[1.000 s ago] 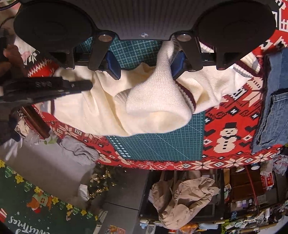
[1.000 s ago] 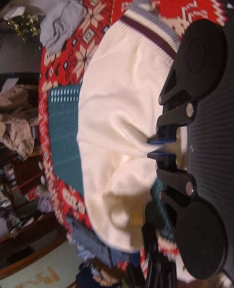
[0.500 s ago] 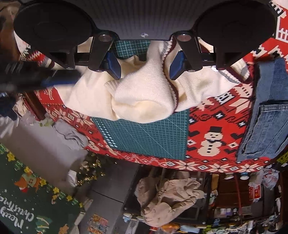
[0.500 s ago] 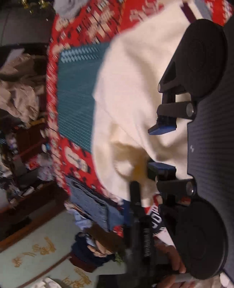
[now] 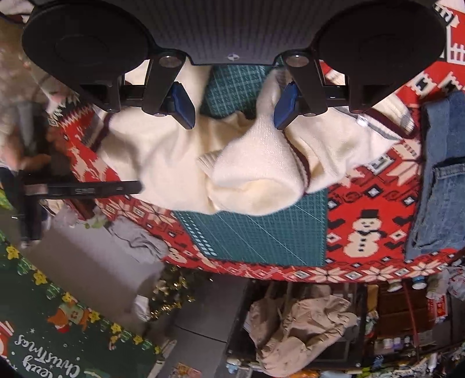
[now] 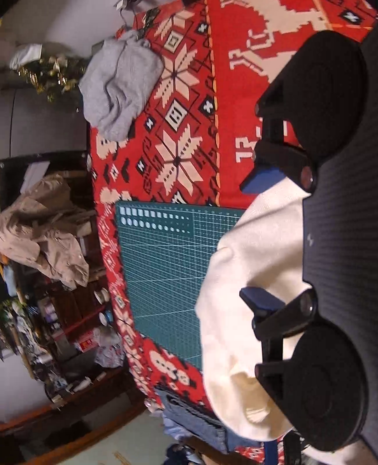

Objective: Fold clothes

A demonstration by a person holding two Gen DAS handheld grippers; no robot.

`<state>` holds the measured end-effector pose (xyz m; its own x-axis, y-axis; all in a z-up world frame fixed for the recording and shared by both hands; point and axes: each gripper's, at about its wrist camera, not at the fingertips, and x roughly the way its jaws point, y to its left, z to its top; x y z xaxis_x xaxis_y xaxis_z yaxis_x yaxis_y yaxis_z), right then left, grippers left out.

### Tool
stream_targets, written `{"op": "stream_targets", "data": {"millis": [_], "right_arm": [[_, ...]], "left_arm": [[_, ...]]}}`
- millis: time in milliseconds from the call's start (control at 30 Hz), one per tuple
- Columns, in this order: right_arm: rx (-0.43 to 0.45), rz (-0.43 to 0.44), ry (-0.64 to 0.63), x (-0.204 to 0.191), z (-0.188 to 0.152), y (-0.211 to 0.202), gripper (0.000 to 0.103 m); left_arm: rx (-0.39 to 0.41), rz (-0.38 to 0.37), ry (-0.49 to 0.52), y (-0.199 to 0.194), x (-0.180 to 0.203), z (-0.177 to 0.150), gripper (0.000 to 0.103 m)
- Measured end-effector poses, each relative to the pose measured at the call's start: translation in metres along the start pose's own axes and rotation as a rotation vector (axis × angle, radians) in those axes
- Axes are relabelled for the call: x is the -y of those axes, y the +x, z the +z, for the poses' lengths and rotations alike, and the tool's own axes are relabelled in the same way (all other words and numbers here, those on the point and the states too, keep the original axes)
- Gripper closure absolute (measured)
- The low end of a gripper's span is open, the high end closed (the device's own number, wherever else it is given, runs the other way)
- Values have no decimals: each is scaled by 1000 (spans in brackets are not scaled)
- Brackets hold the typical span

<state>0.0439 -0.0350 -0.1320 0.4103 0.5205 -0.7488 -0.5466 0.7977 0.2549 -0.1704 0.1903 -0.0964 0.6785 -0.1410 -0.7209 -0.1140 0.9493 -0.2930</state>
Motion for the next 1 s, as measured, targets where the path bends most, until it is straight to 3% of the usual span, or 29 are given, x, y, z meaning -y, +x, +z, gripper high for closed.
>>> {"op": "stream_targets", "data": {"millis": [100,167,233,367,567,600,633,667,733,867,1000], "right_arm": [[-42,23,-19,-2,-6,13,37],[-65,42,-50,-9,-11,18,71],[-81,48,-85,-21,-16,16,89],[-86,92,-156,-54,-28,-2,96],[-115,245,-233,-102,-53,-22,96],[-124,262,-242,-107,-57,-22,95],[-129,268,-252,-109,-60,-22,93],[-130,264,-247,-108,-62,-23,88],[-126,255,-210,-102,-62,-24,87],[-86,243,-97,-75,-53,-35,66],[-73,193,-63,-51,-49,-39,62]], "left_arm": [[-29,-31,25,6,7,-2,43],[-38,-30,50,10,14,-3,43],[-43,-33,66,15,19,-2,43],[-40,-48,74,22,24,4,43],[-57,6,136,45,28,3,45],[-64,29,149,50,27,1,51],[-70,56,160,54,27,-1,68],[-71,75,168,55,27,-2,76],[-63,95,170,54,25,-4,91],[-52,114,171,51,24,-4,95],[-46,119,175,48,24,-4,96]]}}
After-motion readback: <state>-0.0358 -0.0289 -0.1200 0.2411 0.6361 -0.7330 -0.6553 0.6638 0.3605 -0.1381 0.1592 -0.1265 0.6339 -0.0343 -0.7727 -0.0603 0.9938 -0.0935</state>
